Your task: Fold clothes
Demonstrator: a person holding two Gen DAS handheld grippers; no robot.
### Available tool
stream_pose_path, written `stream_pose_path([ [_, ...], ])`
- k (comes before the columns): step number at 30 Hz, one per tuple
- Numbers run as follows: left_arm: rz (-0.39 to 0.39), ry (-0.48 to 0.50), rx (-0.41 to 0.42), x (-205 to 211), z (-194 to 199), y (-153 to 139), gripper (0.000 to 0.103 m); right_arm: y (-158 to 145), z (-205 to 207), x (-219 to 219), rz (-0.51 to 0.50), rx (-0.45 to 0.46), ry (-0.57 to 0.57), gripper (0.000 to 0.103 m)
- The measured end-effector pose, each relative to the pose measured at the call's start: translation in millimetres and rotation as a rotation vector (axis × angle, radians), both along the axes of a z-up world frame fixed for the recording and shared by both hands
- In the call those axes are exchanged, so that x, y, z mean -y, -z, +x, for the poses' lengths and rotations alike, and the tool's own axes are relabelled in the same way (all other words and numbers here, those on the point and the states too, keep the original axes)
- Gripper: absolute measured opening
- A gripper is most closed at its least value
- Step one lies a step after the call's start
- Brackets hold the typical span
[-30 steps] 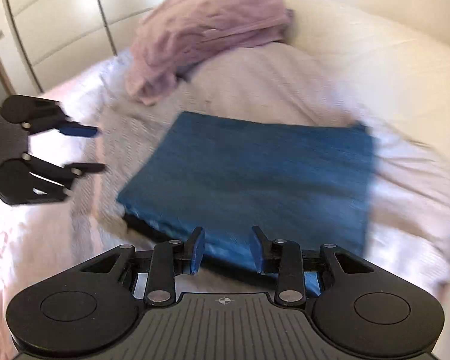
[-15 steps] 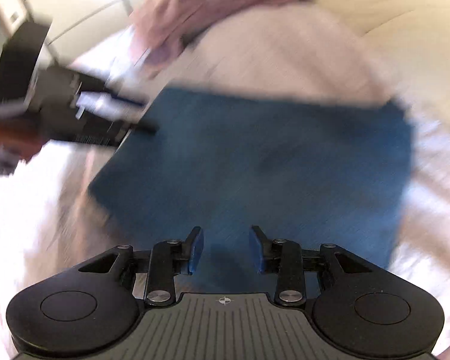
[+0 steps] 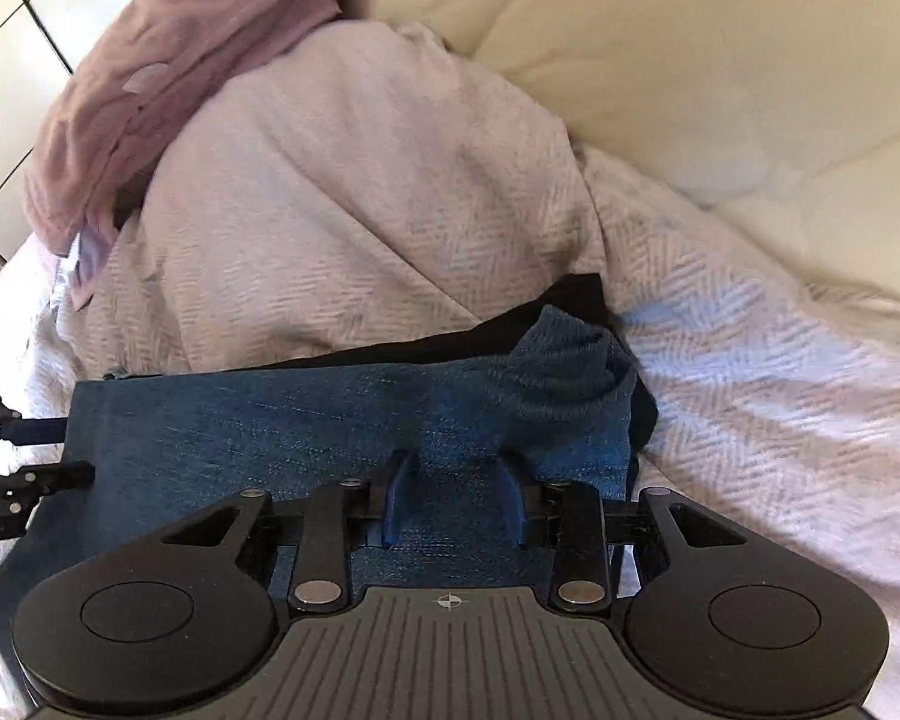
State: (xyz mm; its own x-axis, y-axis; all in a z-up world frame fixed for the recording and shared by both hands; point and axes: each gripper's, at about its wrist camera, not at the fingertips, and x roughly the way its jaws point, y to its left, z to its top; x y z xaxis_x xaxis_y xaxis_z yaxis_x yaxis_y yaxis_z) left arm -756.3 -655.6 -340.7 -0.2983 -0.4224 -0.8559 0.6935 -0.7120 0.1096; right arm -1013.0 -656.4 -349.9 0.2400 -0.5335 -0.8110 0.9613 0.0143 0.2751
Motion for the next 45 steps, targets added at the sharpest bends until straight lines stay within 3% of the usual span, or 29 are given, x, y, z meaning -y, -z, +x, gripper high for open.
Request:
stream_pose_path([
  [4,0.005,0.032,-0.042,-39,21,-28,0.03,-34,13,-50,-0.039,0.018,0.022,0.036],
  [7,0.036,0.093,-0.051,-77,30,-30,0.03,-49,30,-98,-0.059,0.043,0.007,0.036],
  [13,0.013,0.14,0.025,-104,20,-5,0.03,-19,71,-153,0.003,-0.009,-0.075,0.036],
  [18,-0.007,0.079,0.011,-113,33,-28,0.031,-40,72,-168,-0.032,-0.023,-0.004,0.037],
  [19,-0.008,0.059,0.002,-119,39,-33,0.036,-46,73,-176,-0.042,-0.032,0.017,0.039],
  [21,-0.013,0.02,-0.016,-133,51,-44,0.052,-59,76,-192,-0.063,-0.05,0.059,0.067],
  [22,-0.018,0.007,-0.031,-143,58,-49,0.059,-66,77,-200,-0.074,-0.059,0.079,0.071],
  [25,-0.027,-0.027,-0.084,-176,81,-65,0.075,-81,93,-244,-0.085,-0.073,0.151,0.071],
  [29,-0.079,-0.03,-0.156,-233,120,-101,0.081,-107,129,-318,-0.107,-0.08,0.254,0.072],
  [31,-0.126,-0.008,-0.176,-263,139,-122,0.091,-120,151,-357,-0.12,-0.083,0.31,0.072],
  [33,-0.155,0.0,-0.196,-289,158,-141,0.091,-134,170,-390,-0.123,-0.074,0.364,0.072],
  [38,-0.088,-0.017,-0.212,-324,189,-171,0.091,-175,205,-449,-0.118,-0.064,0.447,0.073],
  [42,-0.061,0.055,-0.204,-350,192,-185,0.088,-205,221,-468,-0.144,-0.072,0.455,0.075],
  [45,-0.057,0.041,-0.23,-363,193,-198,0.088,-218,226,-471,-0.162,-0.084,0.435,0.075],
])
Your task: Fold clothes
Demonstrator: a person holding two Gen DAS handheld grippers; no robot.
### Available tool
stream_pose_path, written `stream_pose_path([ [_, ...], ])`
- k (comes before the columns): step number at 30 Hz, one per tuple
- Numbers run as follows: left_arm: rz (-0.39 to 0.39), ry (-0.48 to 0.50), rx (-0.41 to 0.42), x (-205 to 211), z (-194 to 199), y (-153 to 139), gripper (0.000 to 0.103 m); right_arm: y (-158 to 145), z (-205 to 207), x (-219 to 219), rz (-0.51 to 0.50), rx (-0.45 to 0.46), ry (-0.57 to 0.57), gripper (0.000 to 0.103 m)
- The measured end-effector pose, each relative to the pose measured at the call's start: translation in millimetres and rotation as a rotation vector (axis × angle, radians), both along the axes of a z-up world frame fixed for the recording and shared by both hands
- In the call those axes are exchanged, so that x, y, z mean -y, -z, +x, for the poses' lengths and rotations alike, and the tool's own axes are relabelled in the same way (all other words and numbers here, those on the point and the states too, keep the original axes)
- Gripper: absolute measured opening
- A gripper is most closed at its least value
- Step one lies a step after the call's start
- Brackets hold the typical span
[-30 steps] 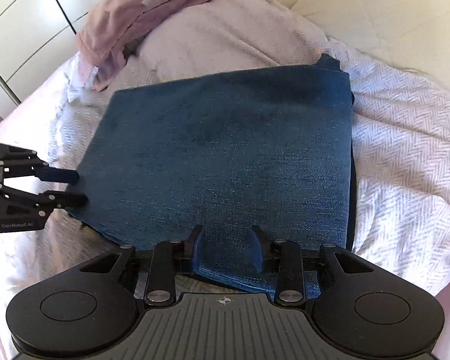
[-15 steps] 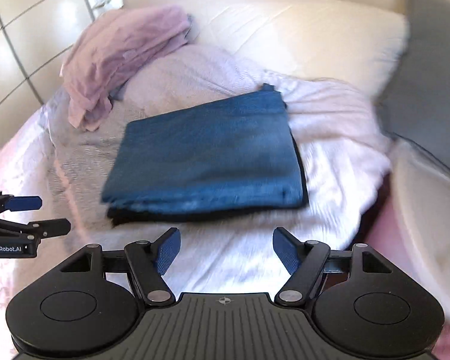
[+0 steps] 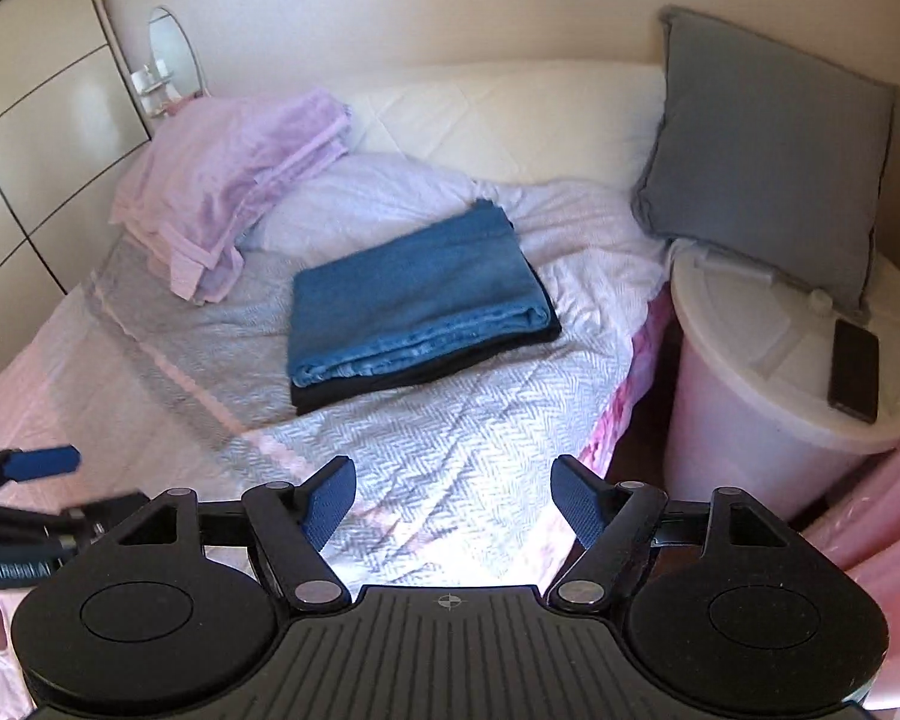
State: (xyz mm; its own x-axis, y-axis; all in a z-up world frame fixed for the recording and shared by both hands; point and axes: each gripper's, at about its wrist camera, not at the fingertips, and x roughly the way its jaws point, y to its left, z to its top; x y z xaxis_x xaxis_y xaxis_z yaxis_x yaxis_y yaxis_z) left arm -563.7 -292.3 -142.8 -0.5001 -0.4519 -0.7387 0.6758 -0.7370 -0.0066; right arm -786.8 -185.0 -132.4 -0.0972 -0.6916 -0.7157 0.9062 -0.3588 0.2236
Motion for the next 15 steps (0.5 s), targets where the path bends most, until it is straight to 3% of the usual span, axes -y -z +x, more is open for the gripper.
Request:
stream_pose_path([
  [6,0.009,-0.088,-0.08,-12,-6,-26,0.092,-26,0,0,-0.019,-0.058,-0.049,0.076],
  [15,-0.037,-0.154,-0.056,-24,-17,-46,0.092,-38,7,0,-0.004,-0.133,-0.103,0.076],
])
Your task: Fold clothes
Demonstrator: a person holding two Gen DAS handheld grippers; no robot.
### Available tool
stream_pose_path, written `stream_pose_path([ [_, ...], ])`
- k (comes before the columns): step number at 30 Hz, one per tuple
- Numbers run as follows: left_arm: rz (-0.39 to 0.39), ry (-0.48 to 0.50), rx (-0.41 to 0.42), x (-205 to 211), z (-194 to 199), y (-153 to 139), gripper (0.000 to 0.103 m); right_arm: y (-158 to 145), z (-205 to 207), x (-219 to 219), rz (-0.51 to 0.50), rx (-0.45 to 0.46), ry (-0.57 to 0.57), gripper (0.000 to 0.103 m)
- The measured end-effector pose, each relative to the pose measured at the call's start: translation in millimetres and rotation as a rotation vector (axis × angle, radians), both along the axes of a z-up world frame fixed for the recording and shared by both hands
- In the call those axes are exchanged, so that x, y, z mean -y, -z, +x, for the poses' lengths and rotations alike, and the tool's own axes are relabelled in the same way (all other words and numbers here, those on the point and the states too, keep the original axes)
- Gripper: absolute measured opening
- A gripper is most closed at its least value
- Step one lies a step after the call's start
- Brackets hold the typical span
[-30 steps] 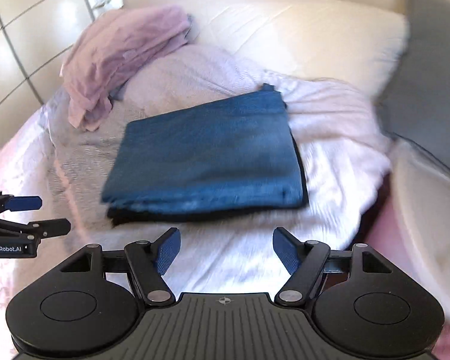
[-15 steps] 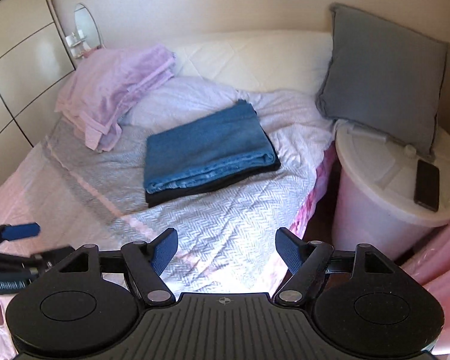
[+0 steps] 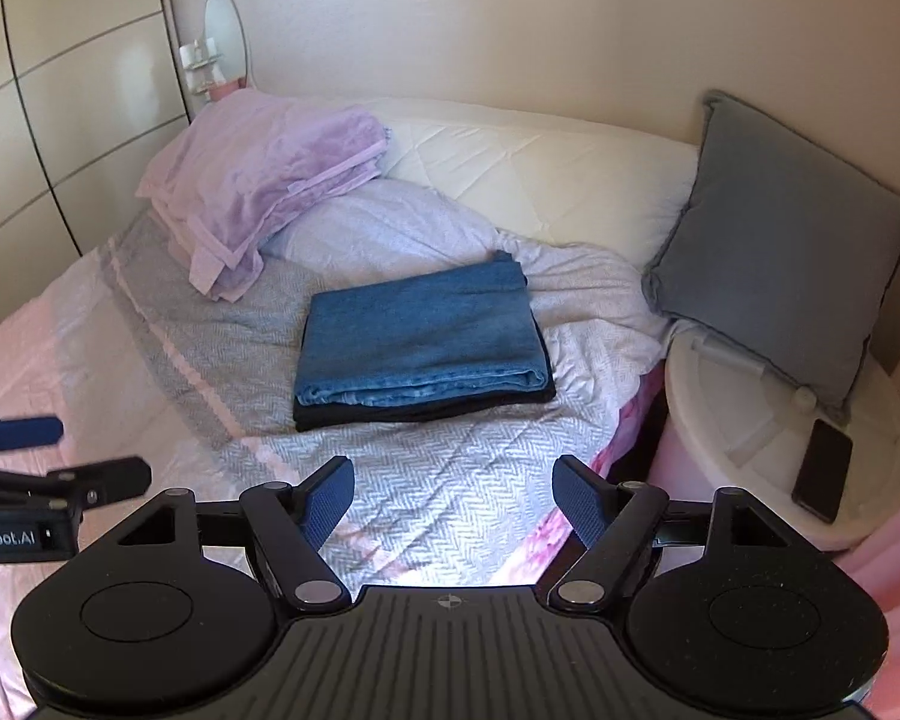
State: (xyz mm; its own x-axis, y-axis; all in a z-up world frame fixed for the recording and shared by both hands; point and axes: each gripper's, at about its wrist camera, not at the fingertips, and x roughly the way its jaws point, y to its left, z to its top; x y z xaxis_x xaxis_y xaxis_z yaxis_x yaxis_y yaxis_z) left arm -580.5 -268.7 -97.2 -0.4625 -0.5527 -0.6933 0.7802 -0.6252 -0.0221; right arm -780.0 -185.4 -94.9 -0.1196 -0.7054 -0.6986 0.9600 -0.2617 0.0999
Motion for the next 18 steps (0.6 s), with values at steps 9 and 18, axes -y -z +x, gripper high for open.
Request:
stream_pose_path([
  [9,0.008,-0.05,-0.005,-11,-1,6,0.092,3,12,-9,0.001,-0.033,-0.039,0.076],
  [18,0.024,-0.067,0.02,-18,-4,12,0.093,8,12,-14,0.01,-0.027,-0.05,0.076],
])
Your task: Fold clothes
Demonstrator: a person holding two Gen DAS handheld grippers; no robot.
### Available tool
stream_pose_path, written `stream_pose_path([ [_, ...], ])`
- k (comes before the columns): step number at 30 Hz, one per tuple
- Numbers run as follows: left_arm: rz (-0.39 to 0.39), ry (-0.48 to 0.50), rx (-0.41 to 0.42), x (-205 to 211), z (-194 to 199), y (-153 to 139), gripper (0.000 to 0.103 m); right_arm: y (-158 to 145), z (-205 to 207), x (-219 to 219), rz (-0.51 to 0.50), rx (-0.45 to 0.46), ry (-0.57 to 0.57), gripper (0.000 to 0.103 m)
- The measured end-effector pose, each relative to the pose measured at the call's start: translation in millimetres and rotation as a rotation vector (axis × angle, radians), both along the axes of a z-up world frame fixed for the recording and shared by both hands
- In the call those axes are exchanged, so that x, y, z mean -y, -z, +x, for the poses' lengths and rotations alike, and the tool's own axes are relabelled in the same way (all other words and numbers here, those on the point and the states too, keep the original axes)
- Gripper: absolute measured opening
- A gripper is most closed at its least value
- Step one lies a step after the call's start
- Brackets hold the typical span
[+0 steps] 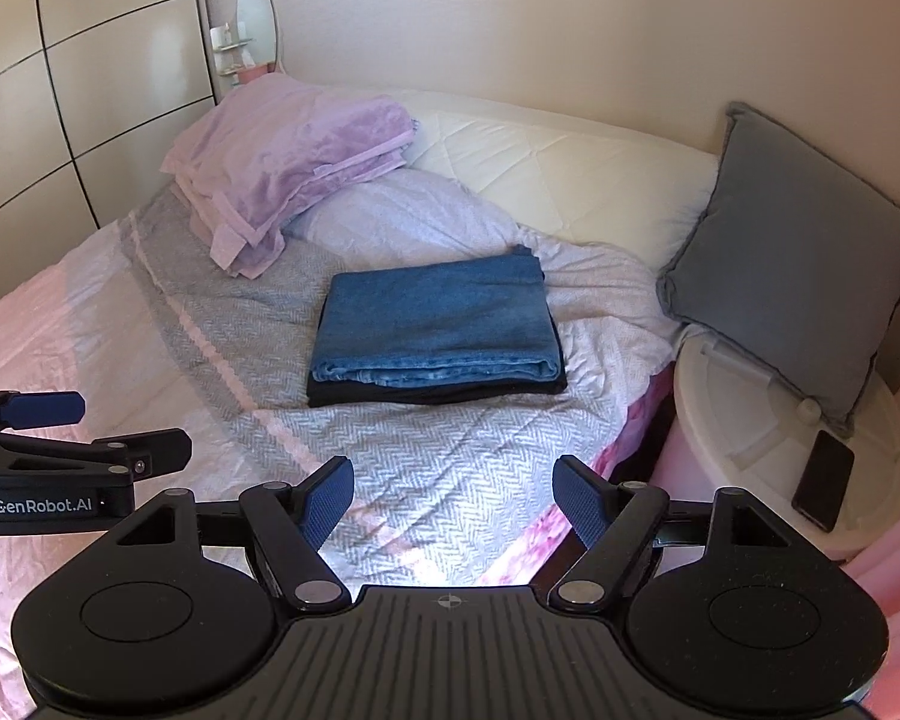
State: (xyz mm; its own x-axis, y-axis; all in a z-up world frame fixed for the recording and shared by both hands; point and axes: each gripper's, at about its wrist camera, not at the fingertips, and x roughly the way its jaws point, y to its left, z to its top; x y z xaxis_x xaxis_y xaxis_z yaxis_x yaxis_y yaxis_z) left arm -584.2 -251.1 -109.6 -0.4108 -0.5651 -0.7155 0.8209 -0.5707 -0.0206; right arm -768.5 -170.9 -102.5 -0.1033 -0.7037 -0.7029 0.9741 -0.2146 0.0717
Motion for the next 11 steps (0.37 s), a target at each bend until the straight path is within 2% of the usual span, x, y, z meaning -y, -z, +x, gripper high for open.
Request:
stream_pose_path([
  [11,-0.009,-0.011,0.039,6,-12,4,0.093,3,-3,5,0.014,-0.028,-0.019,0.076],
])
